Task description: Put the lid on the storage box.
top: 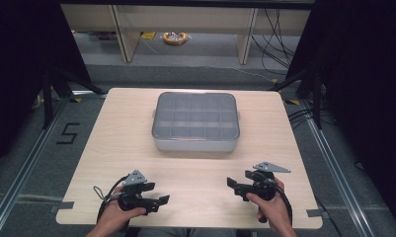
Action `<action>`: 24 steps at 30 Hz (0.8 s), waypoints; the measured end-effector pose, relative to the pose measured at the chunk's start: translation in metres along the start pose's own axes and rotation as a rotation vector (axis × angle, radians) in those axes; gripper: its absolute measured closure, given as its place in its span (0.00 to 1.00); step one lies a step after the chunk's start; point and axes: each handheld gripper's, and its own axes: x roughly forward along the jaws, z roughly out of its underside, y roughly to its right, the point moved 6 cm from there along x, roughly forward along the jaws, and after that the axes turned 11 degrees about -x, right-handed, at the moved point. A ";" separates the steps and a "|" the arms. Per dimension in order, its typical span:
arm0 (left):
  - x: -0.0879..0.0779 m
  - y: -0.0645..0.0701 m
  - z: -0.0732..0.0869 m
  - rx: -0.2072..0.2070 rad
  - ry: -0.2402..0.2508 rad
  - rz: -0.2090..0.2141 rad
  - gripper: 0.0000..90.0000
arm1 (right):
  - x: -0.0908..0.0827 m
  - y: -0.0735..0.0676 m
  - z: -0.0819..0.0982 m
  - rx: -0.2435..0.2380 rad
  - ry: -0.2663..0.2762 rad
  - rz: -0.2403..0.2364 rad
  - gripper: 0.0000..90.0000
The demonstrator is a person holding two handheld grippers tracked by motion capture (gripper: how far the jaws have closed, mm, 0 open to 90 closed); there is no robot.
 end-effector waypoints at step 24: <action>-0.010 0.017 0.023 0.023 -0.027 0.016 0.25 | -0.020 -0.030 0.031 -0.026 -0.009 -0.029 0.19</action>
